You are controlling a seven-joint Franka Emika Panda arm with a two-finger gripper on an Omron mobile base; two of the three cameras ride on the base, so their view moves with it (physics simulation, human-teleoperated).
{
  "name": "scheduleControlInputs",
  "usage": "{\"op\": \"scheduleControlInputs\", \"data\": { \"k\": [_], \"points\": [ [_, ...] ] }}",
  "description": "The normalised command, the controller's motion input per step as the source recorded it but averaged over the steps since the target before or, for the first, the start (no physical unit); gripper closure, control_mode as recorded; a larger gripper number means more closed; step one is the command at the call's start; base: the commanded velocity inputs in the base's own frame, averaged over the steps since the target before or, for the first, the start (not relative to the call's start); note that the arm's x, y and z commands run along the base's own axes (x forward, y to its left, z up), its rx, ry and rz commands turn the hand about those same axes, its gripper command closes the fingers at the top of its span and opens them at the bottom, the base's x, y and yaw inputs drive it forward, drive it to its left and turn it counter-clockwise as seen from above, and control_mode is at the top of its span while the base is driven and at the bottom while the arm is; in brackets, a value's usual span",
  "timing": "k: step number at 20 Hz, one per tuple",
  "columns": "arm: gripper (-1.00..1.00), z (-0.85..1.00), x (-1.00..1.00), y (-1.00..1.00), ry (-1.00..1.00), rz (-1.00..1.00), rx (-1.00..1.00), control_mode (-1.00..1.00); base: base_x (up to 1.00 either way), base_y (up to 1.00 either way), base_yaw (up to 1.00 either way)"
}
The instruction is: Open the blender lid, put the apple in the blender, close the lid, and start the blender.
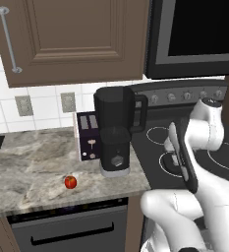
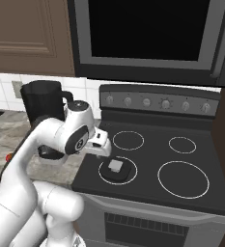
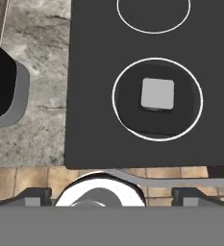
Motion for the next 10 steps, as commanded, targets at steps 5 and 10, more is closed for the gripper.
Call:
{"op": "scheduleControlInputs", "data": {
  "k": [5,10],
  "points": [
    [-1.0,0.69,-0.46,0.98,0.01,0.0,-0.14,-1.0,0.0,0.0,0.0],
    [-1.0,0.13,-0.42,1.0,0.04,0.02,-0.11,-1.0,0.0,0.0,0.0]
  ]
}}
